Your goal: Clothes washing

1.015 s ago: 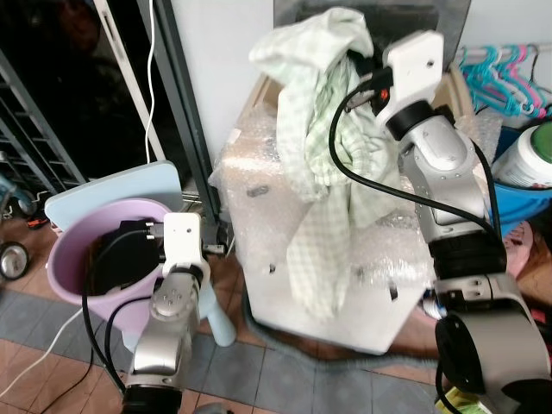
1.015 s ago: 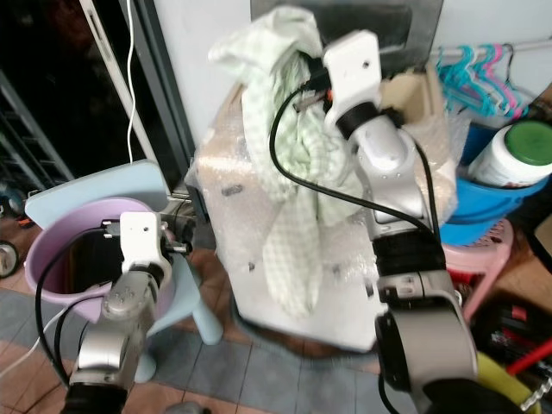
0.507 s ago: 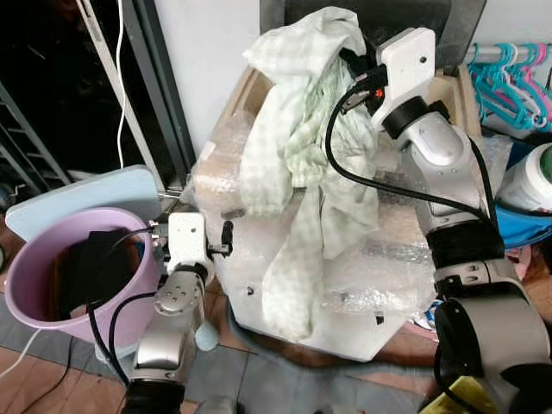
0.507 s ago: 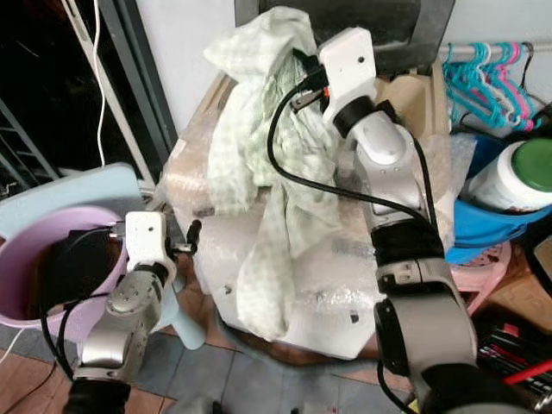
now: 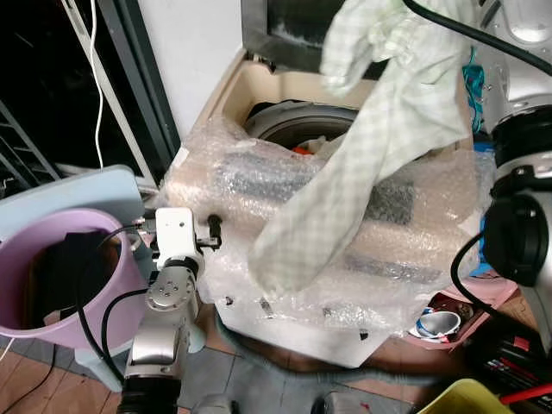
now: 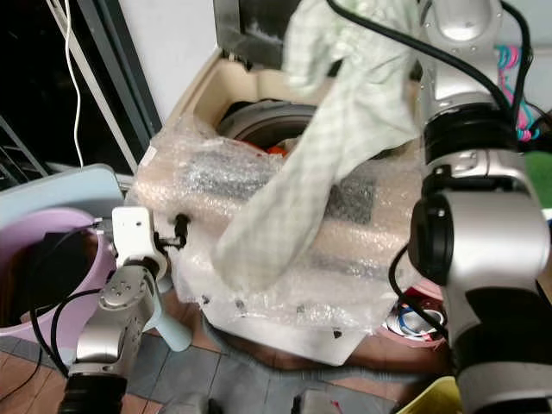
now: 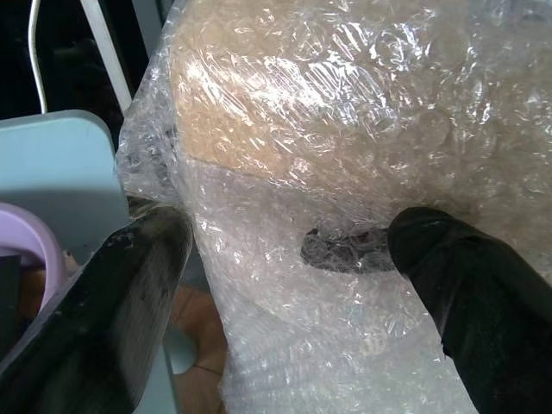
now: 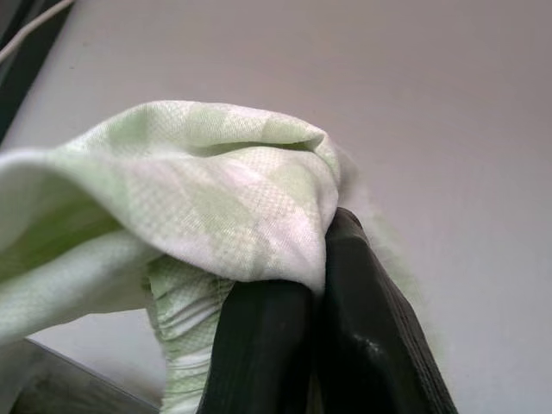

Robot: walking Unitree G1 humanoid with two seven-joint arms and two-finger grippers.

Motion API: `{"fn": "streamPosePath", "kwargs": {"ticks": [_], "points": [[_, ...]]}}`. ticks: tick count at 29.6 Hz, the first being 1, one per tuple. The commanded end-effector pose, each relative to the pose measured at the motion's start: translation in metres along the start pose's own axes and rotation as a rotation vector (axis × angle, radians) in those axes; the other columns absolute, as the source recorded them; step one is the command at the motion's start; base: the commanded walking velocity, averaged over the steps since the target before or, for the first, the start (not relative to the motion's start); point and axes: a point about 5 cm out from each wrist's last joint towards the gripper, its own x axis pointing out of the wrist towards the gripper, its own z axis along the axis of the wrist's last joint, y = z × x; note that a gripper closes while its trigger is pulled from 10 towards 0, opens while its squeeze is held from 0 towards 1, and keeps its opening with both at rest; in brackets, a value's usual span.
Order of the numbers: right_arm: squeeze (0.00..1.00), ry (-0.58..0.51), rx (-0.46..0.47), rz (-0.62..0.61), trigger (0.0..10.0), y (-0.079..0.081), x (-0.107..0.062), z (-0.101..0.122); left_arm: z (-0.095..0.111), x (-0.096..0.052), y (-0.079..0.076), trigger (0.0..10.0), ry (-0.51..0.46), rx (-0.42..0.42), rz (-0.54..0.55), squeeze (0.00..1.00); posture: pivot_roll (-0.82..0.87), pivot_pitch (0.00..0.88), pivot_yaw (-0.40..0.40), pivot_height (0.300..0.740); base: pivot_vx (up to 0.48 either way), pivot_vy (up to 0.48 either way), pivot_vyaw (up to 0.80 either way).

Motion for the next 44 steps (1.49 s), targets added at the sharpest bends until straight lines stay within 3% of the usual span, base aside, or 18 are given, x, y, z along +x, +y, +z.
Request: {"fn": "streamPosePath", "kwargs": {"ticks": [1, 3, 8, 9, 14, 18, 21, 22, 25, 27, 29, 35, 37, 40, 41, 42, 43, 44], "points": [[0.00, 0.098, 0.030, 0.130, 10.0, 0.028, -0.014, -0.030, -0.001, 0.000, -0.005, 10.0, 0.013, 0.002, -0.020, 0.00, -0.04, 0.000, 0.011, 0.740, 0.000, 0.000, 0.00], [0.00, 0.143, 0.054, 0.245, 10.0, 0.051, -0.033, -0.053, -0.001, 0.000, -0.005, 10.0, 0.015, -0.002, -0.020, 0.00, -0.05, 0.000, 0.017, 0.740, 0.000, 0.000, 0.00], [0.00, 0.179, 0.151, 0.435, 10.0, 0.079, -0.062, -0.073, -0.002, -0.001, -0.006, 10.0, 0.020, -0.005, -0.026, 0.00, -0.05, 0.000, 0.022, 0.740, 0.000, 0.000, 0.00], [1.00, 0.190, 0.167, 0.483, 10.0, 0.082, -0.073, -0.077, -0.002, 0.000, -0.006, 10.0, 0.022, -0.004, -0.029, 0.00, -0.06, 0.000, 0.024, 0.740, 0.000, 0.000, 0.00], [1.00, 0.219, 0.184, 0.495, 10.0, 0.071, -0.088, -0.084, -0.002, 0.000, -0.007, 10.0, 0.021, -0.002, -0.032, 0.00, -0.06, 0.000, 0.022, 0.740, 0.000, 0.000, 0.00], [1.00, 0.255, 0.225, 0.419, 10.0, 0.045, -0.095, -0.088, -0.002, -0.001, -0.006, 10.0, 0.025, -0.003, -0.029, 0.00, -0.06, 0.000, 0.020, 0.740, 0.000, 0.000, 0.00], [1.00, 0.267, 0.245, 0.400, 10.0, 0.037, -0.099, -0.090, -0.003, -0.002, -0.006, 10.0, 0.025, -0.003, -0.028, 0.00, -0.06, 0.000, 0.020, 0.740, 0.000, 0.000, 0.00], [1.00, 0.289, 0.268, 0.405, 10.0, 0.028, -0.110, -0.092, -0.003, -0.003, -0.005, 10.0, 0.028, -0.001, -0.026, 0.00, -0.06, 0.000, 0.021, 0.740, 0.000, 0.000, 0.00], [1.00, 0.320, 0.270, 0.440, 10.0, 0.023, -0.123, -0.093, -0.003, -0.004, -0.004, 10.0, 0.030, 0.000, -0.025, 0.00, -0.06, 0.000, 0.022, 0.740, 0.000, 0.000, 0.00], [1.00, 0.320, 0.270, 0.440, 10.0, 0.023, -0.123, -0.093, -0.003, -0.004, -0.004, 10.0, 0.030, 0.000, -0.025, 0.00, -0.06, 0.000, 0.022, 0.740, 0.000, 0.000, 0.00], [1.00, 0.402, 0.286, 0.593, 10.0, 0.029, -0.153, -0.100, -0.005, -0.005, -0.003, 10.0, 0.038, 0.006, -0.025, 0.00, -0.06, 0.000, 0.031, 0.740, 0.000, 0.000, 0.00], [1.00, 0.495, 0.397, 0.825, 10.0, 0.050, -0.192, -0.099, -0.005, -0.005, -0.002, 10.0, 0.043, 0.019, -0.034, 0.00, -0.06, 0.000, 0.037, 0.740, 0.000, 0.000, 0.00], [1.00, 0.536, 0.445, 0.875, 10.0, 0.054, -0.203, -0.099, -0.005, -0.005, -0.002, 10.0, 0.042, 0.026, -0.041, 0.00, -0.05, 0.000, 0.037, 0.740, 0.000, 0.000, 0.00], [1.00, 0.574, 0.404, 0.875, 10.0, 0.058, -0.210, -0.108, -0.005, -0.005, -0.002, 10.0, 0.041, 0.031, -0.042, 0.00, -0.05, 0.000, 0.037, 0.740, 0.000, 0.000, 0.00], [1.00, 0.598, 0.379, 0.853, 8.6, 0.058, -0.212, -0.114, -0.005, -0.005, -0.002, 10.0, 0.040, 0.033, -0.040, 0.00, -0.05, 0.000, 0.037, 0.740, 0.000, 0.000, 0.00], [1.00, 0.598, 0.379, 0.853, 8.6, 0.058, -0.212, -0.114, -0.005, -0.005, -0.002, 10.0, 0.040, 0.033, -0.040, 0.00, -0.05, 0.000, 0.037, 0.740, 0.000, 0.000, 0.00], [0.00, 0.647, 0.302, 0.780, 0.0, 0.059, -0.212, -0.126, -0.004, -0.005, -0.001, 10.0, 0.040, 0.037, -0.037, 0.00, -0.04, 0.000, 0.035, 0.740, 0.000, 0.000, 0.00], [0.00, 0.673, 0.257, 0.739, 0.0, 0.059, -0.212, -0.131, -0.004, -0.005, -0.001, 10.0, 0.039, 0.039, -0.035, 0.00, -0.04, 0.000, 0.035, 0.740, 0.000, 0.000, 0.00]]}}
